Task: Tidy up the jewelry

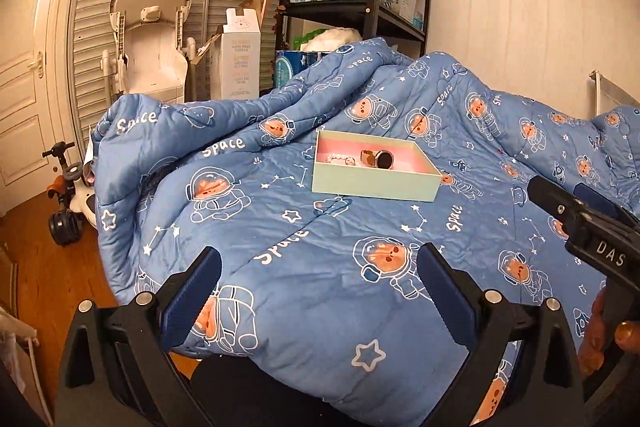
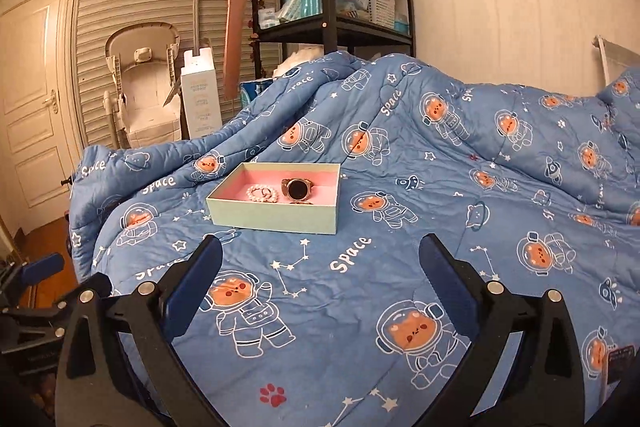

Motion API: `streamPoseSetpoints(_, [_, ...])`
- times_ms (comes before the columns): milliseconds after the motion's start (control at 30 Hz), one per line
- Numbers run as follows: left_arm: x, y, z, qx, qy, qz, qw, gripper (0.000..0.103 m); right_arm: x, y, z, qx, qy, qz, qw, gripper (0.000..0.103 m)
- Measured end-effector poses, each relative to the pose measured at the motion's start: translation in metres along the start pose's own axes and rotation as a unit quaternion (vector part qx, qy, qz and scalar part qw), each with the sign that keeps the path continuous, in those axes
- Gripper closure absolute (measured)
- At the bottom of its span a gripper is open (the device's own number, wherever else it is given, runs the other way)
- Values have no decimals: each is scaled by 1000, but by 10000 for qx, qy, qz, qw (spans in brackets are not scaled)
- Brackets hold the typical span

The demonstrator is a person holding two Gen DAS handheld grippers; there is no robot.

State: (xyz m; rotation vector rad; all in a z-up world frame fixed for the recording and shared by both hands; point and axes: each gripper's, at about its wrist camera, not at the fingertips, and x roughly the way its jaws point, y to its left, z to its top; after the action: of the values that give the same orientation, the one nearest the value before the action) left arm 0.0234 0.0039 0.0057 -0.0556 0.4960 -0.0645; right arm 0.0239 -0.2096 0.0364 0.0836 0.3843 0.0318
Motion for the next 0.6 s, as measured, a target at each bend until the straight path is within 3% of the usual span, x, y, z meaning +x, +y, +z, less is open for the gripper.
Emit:
streamPoseSetpoints(333, [-17,-7,1,140,-347,54,9993,7,-22,12,-4,-313,-322,131,9989,6])
streamPoseSetpoints(600, [-18,-1,0,-4,-336,133,9993,7,-24,14,-3,-300,-337,85,9989,6])
